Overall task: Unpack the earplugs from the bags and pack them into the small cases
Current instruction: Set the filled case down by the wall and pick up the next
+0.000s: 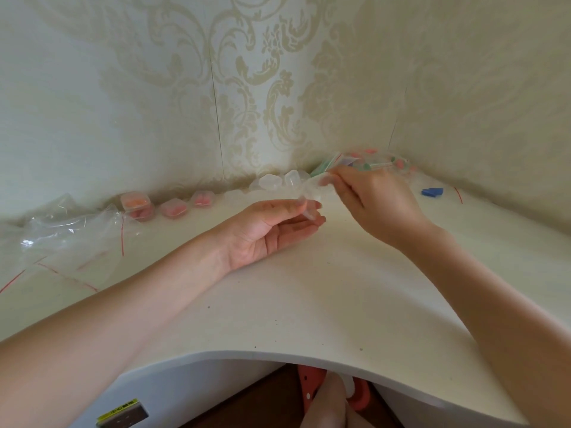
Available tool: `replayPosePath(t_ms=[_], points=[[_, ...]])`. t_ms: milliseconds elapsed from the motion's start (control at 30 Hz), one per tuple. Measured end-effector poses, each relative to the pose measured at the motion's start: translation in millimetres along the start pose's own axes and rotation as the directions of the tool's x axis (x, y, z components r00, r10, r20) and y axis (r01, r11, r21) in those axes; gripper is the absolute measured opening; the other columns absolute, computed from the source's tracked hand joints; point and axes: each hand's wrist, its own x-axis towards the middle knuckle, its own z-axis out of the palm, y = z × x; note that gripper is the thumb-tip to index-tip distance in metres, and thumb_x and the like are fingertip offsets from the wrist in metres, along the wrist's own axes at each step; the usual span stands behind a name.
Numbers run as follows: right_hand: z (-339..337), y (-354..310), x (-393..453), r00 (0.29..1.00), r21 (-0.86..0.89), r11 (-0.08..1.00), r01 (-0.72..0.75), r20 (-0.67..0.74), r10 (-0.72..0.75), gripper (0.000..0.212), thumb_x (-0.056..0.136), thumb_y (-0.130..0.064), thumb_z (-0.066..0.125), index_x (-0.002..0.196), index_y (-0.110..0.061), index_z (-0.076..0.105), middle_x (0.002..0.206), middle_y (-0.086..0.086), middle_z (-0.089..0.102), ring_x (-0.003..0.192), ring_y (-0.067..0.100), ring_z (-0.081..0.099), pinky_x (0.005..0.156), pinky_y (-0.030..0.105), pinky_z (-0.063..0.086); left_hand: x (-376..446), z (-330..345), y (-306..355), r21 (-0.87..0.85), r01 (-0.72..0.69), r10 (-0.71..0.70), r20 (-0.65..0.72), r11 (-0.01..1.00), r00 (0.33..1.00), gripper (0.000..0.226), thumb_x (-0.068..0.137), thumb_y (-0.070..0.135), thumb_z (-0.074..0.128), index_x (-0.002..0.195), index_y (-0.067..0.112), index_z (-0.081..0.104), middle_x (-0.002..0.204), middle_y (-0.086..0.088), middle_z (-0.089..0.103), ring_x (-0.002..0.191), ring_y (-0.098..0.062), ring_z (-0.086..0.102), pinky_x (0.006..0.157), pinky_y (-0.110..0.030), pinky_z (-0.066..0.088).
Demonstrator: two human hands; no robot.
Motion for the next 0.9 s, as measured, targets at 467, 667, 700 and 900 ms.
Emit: replayPosePath(t_ms=[467,667,700,900], points=[[3.3,-2.6,14.9,0.632,0.765,-0.021,-0.644,0.547,0.549,0.023,0.089,0.001,0.029,0.086,-0.01,0.048,0.064,0.003,0.043,0.052,0.013,0.035,0.05,0.023,0.029,3.8,-3.6,0.1,-0.249,0.106,-0.11,-0.002,0.963,0.994,0.04,0.077,0.008,0.061,0.115,-0.006,0.058,0.103,-0.023,0.067,0.096,-0.026,0.069,0.084,-0.032,0.055],[5.7,-8.1,8.4,0.82,0.761,0.374,-0.53,0.349,0.454,0.012,0.088,-0.007,0.063,0.087,-0.008,0.052,0.075,0.007,0.065,0.057,0.01,0.057,0.058,0.021,0.048,3.1,-3.8,-1.5,-0.221,0.118,-0.119,0.01,0.968,0.993,0.036,0.08,0.014,0.06,0.11,-0.006,0.06,0.106,-0.022,0.066,0.096,-0.026,0.069,0.084,-0.033,0.056],[5.5,-9.7,8.4,0.838,0.746,0.426,-0.512,0.326,0.438,0.013,0.085,-0.006,0.068,0.084,-0.007,0.055,0.071,0.006,0.066,0.055,0.011,0.057,0.057,0.021,0.048,3.5,-4.0,-1.5,-0.21,0.116,-0.116,0.013,0.971,0.993,0.035,0.081,0.015,0.06,0.109,-0.006,0.06,0.109,-0.022,0.065,0.097,-0.025,0.068,0.085,-0.032,0.056],[4.8,-18.0,8.0,0.886,0.692,0.561,-0.455,0.291,0.36,0.01,0.078,-0.01,0.076,0.079,-0.019,0.071,0.064,0.013,0.063,0.053,0.017,0.055,0.058,0.025,0.048,3.4,-3.0,-0.8,-0.172,0.121,-0.116,0.039,0.978,0.993,0.039,0.082,0.016,0.058,0.114,-0.007,0.059,0.119,-0.023,0.063,0.098,-0.022,0.068,0.085,-0.029,0.056]])
